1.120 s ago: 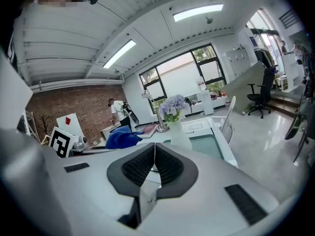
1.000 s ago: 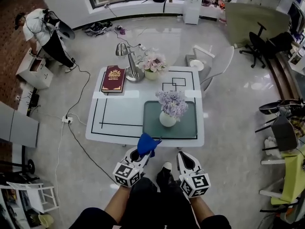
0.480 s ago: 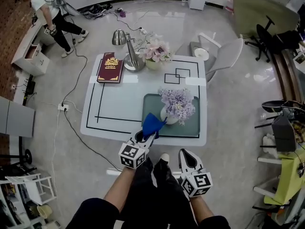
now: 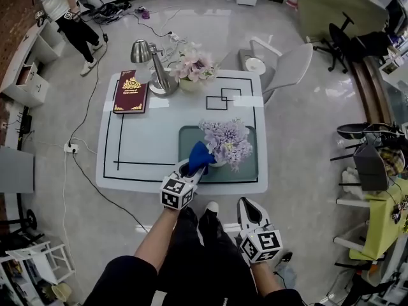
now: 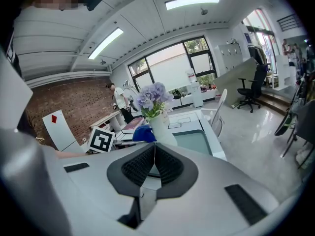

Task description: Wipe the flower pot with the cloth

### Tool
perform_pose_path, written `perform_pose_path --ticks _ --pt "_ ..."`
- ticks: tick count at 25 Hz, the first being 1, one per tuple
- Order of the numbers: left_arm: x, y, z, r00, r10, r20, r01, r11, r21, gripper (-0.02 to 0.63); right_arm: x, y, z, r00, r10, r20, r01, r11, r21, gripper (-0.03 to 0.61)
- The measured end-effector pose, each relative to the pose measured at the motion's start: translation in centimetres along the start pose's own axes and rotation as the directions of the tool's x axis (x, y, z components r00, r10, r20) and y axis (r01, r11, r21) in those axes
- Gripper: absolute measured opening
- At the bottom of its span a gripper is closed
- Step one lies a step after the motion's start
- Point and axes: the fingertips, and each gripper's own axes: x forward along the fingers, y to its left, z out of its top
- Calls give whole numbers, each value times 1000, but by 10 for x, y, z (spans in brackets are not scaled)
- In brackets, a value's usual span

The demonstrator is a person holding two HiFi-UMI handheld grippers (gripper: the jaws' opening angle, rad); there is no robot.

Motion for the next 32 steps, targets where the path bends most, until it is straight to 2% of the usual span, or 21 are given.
perform_pose_path --ticks 6,11,13,17,19,20,25,32 --pt "15 8 -24 994 5 -108 -3 1000 21 123 2 -7 -2 1000 -24 -8 24 1000 14 11" --pt "22 18 -50 968 32 -250 -14 997 74 123 5 -12 -4 999 -31 -15 32 999 22 11" --pt "18 22 -48 971 36 -236 -18 997 78 123 7 -12 -4 999 -28 -17 29 999 25 11" --pt "-3 26 -6 998 22 -59 -18 998 61 123 8 -11 -1 1000 -23 -15 23 999 23 11" --pt "-7 25 19 1000 1 11 -1 998 60 123 9 -11 0 1000 -23 -15 23 1000 20 11" --pt "-5 25 28 1000 -12 21 11 998 64 123 9 -11 1 1000 -25 -15 25 1000 19 11" --pt "25 25 29 998 -53 -47 57 993 107 123 5 -11 1 999 -42 -10 42 999 23 11" --pt "44 35 4 991 -49 -127 62 993 105 123 -1 -18 -1 997 -83 -2 83 996 35 11"
